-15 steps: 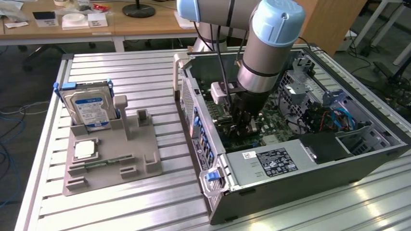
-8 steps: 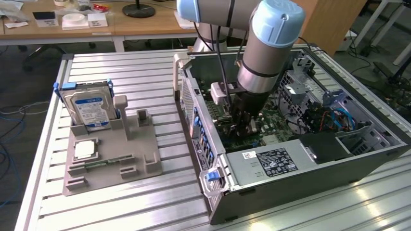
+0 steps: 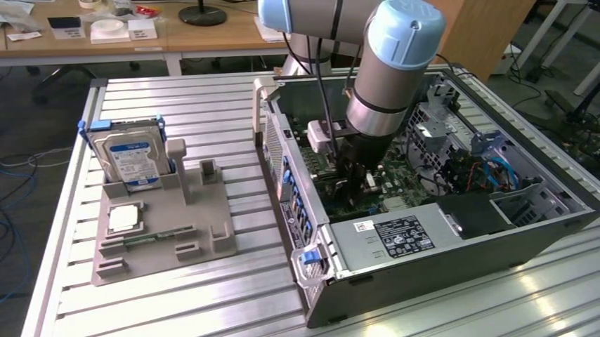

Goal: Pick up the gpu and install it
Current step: 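Insert the gpu into the slot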

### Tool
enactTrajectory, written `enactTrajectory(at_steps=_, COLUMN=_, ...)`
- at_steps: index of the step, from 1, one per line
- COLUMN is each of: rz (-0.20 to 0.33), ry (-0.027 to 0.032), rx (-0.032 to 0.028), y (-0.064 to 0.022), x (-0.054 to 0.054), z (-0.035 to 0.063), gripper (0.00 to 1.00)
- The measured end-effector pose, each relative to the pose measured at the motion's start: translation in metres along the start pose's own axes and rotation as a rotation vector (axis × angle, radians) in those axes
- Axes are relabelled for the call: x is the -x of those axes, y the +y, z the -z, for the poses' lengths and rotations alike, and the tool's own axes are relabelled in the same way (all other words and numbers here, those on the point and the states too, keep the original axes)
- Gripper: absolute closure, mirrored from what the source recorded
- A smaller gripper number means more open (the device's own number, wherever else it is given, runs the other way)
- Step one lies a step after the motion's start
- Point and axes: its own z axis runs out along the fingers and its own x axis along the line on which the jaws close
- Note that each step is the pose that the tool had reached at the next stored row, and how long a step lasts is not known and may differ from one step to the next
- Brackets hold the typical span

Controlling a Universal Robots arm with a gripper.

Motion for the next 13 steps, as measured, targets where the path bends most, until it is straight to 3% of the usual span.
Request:
enactTrajectory(at_steps=2, rz=0.000, ry=0.0002, rx=0.0001, y=0.0000, x=0.000, z=0.0016, gripper=0.30)
enactTrajectory(at_steps=5, rz=0.000, ry=-0.0001, rx=0.0000, y=0.0000, x=0.000, z=0.0071, gripper=0.24)
enactTrajectory(at_steps=6, rz=0.000, ry=-0.0002, rx=-0.0001, y=0.0000, x=0.001, z=0.0104, gripper=0.18)
enactTrajectory(at_steps=13, rz=0.000, ry=-0.0002, rx=-0.0009, y=-0.0001, x=0.002, z=0.0356, gripper=0.18)
